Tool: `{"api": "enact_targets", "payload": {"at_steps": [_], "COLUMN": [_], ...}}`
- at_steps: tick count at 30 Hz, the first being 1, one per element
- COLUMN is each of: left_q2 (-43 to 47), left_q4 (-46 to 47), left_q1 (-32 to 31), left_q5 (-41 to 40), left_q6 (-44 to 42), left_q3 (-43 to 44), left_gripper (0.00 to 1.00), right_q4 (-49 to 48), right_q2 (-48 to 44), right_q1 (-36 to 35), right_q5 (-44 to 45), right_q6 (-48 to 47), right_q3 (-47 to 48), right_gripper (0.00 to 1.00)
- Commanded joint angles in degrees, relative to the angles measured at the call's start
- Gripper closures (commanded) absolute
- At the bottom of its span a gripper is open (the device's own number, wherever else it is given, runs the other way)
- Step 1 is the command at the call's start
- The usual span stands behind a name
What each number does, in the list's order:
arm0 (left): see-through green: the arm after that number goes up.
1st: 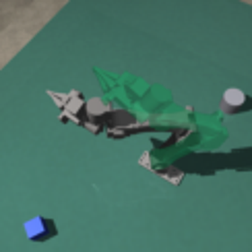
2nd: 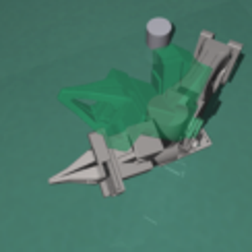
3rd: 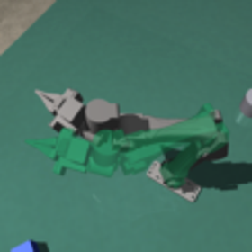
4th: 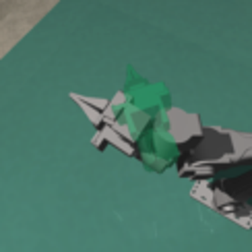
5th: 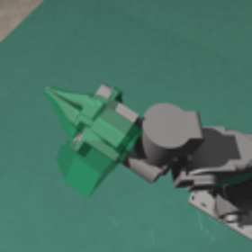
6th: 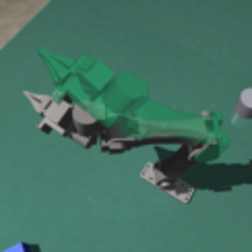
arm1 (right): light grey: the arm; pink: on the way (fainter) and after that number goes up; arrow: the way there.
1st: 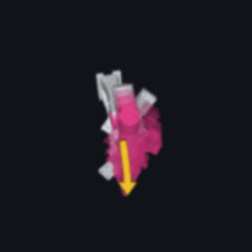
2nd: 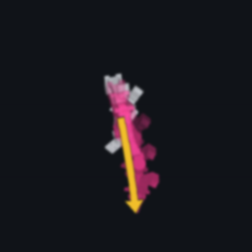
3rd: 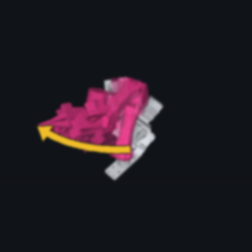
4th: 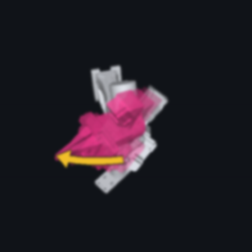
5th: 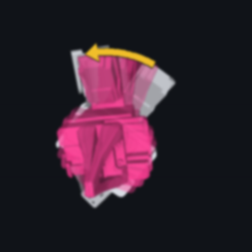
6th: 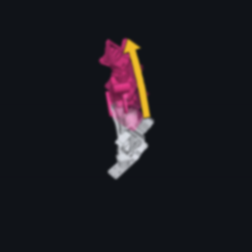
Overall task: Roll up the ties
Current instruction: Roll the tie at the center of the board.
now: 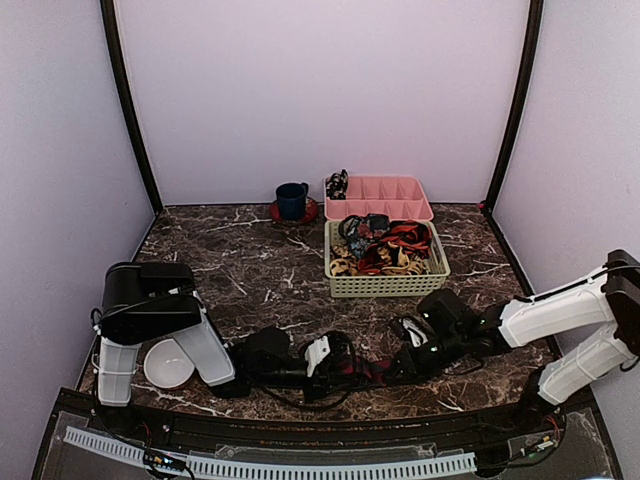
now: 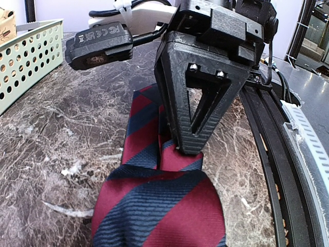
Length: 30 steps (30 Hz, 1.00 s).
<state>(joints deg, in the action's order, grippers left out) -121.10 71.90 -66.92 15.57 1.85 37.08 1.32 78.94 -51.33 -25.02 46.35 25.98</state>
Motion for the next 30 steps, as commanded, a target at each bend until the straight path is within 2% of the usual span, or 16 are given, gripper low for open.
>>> {"api": "enact_targets", "payload": {"at_steps": [1, 3, 11, 22, 30], "left_q2": [-0.50, -0.54, -1.41, -1.03, 9.56], "left_q4": [-7.23, -7.34, -5.40, -3.90, -5.61], "left_q1": [-0.06, 0.01, 0.26, 0.42, 1.07], "left_q5": [0.34, 0.38, 1.71, 2.31, 4.05], "left_q6": [-0.91, -1.05, -0.45, -0.88, -5.65], "left_q3": [-1.26, -1.30, -2.38, -3.11, -2.43], "left_gripper": [0.87, 0.87, 0.87, 0.87, 0.87], "right_q4": [-1.06, 0.76, 4.27, 1.98, 1.00], "right_q2": [0.51, -0.45, -2.24, 4.33, 6.14], "right_q1": [0.09, 0.12, 2.90, 5.26, 5.36], "right_q5": [-0.16, 1.11, 3.95, 5.51, 5.19], "right_q6": [-0.76, -1.25, -3.84, -7.17, -6.53], "right_q3": [2.04, 2.95, 3.68, 1.68, -1.85], "right_gripper": [0.93, 1.00, 1.00, 1.00, 1.00]}}
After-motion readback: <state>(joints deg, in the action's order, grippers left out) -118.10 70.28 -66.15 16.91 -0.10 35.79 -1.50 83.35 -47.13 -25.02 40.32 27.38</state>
